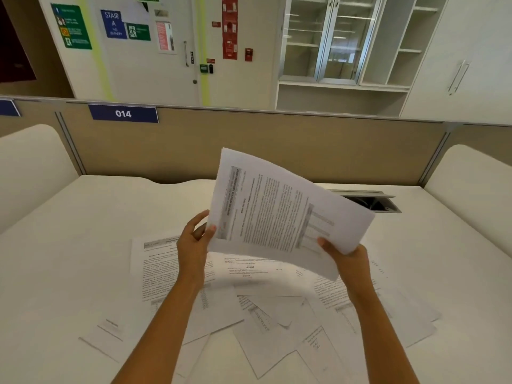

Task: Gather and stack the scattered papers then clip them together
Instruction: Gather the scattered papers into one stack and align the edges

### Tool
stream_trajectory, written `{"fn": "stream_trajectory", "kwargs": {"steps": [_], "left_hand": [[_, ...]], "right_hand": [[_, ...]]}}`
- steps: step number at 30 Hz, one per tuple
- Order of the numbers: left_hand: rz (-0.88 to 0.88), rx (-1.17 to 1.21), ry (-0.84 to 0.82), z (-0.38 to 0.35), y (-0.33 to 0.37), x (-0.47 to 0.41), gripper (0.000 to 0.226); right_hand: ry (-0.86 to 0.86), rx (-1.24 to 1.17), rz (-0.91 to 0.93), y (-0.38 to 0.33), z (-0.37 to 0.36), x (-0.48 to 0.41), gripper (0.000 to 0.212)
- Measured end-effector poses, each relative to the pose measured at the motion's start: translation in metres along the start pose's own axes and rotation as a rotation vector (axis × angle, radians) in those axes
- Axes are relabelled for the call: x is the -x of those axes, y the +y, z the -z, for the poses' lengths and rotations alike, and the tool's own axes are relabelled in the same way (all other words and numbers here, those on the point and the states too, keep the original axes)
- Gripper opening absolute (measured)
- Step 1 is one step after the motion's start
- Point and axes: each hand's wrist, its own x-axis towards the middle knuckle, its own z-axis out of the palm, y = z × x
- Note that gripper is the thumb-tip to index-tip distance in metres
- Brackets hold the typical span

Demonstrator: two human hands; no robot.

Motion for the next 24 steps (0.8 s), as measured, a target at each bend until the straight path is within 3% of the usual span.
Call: {"fn": "stream_trajectory", "kwargs": {"steps": [4, 9, 13, 18, 20, 22, 24], "left_hand": [[-0.050, -0.146, -0.063, -0.009, -0.007, 0.006, 0.037], [-0.003, -0.122, -0.090, -0.013, -0.023, 0.018, 0.041], [0.056, -0.166, -0.107, -0.010, -0.034, 0.021, 0.044], [0.065, -0.321, -0.117, -0.004, -0.028, 0.009, 0.041], [0.070, -0.360, -0.041, -0.001, -0.022, 0.001, 0.037], [0.183, -0.248, 0.064, 0.004, -0.018, -0.008, 0.035], [0.335, 0.035, 0.056, 0.006, -0.016, -0.012, 0.037]], "right_hand": [[0.032, 0.002, 0.029, -0.001, 0.000, 0.003, 0.036], [-0.019, -0.021, -0.037, 0.018, -0.006, 0.014, 0.016], [-0.038, -0.024, -0.074, 0.029, -0.008, 0.020, 0.013], [0.020, -0.056, -0.111, 0.031, -0.005, 0.014, 0.020], [0.042, -0.115, -0.147, 0.028, -0.004, 0.012, 0.026], [0.050, -0.195, -0.188, 0.025, -0.004, 0.012, 0.028], [0.075, -0.305, -0.254, 0.023, -0.010, 0.014, 0.035]]}}
